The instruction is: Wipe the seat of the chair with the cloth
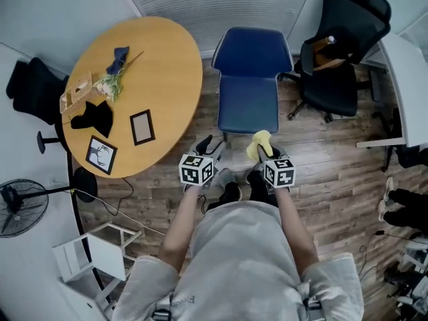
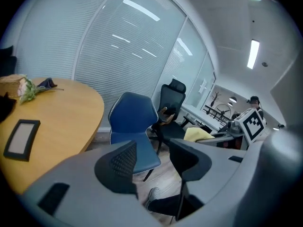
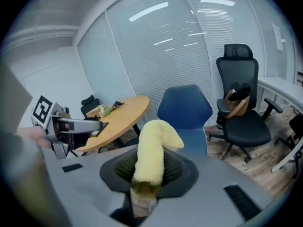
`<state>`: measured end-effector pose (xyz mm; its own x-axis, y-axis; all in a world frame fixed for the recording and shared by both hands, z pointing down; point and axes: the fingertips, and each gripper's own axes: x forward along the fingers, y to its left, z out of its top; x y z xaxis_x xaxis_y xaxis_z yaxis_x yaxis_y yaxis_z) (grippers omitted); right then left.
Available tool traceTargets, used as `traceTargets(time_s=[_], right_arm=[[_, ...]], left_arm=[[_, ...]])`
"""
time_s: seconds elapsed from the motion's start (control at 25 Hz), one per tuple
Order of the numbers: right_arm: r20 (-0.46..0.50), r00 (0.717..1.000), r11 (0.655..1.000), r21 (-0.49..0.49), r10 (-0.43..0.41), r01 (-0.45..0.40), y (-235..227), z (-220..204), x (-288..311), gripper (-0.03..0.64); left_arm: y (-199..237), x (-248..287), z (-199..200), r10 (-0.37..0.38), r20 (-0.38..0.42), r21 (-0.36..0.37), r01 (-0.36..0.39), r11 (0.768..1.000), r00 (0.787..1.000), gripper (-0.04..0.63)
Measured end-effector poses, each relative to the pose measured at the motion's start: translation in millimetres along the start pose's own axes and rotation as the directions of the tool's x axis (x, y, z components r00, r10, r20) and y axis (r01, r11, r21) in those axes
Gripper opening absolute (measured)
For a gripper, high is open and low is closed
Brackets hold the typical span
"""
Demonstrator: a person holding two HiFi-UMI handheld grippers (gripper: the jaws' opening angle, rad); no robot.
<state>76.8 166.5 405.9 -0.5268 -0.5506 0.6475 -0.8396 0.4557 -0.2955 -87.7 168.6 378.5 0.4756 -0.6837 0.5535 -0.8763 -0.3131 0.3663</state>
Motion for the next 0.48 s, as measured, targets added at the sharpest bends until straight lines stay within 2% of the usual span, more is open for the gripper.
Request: traceTargets(time_s=[0.12, 0.28, 0.36, 0.48], right_arm=[[0.056, 0.998, 1.0, 0.003, 0.004, -0.004, 11, 26, -14, 0.084], [0.092, 0.996, 0.998, -0.058, -0.009, 0.014, 20, 44, -30, 0.084], [0.094, 0.996, 0.993, -0.115, -0.007, 0.018, 29, 41, -36, 0.084], [0.095, 0.995, 0.99, -0.143, 0.003, 0.01, 42, 27, -36, 0.084]], left_arm=[[-2, -2, 20, -0.004, 0.0, 0.045, 0.003, 0.999, 1.0, 0.232], [-17, 1, 40, -0.049, 0.023, 0.038, 0.048, 0.998, 0.999, 0.233], [-26, 4, 44, -0.079, 0.039, 0.027, 0.078, 0.997, 0.996, 0.232], [-28, 8, 44, -0.069, 0.05, 0.009, 0.068, 0.998, 0.996, 0.232]])
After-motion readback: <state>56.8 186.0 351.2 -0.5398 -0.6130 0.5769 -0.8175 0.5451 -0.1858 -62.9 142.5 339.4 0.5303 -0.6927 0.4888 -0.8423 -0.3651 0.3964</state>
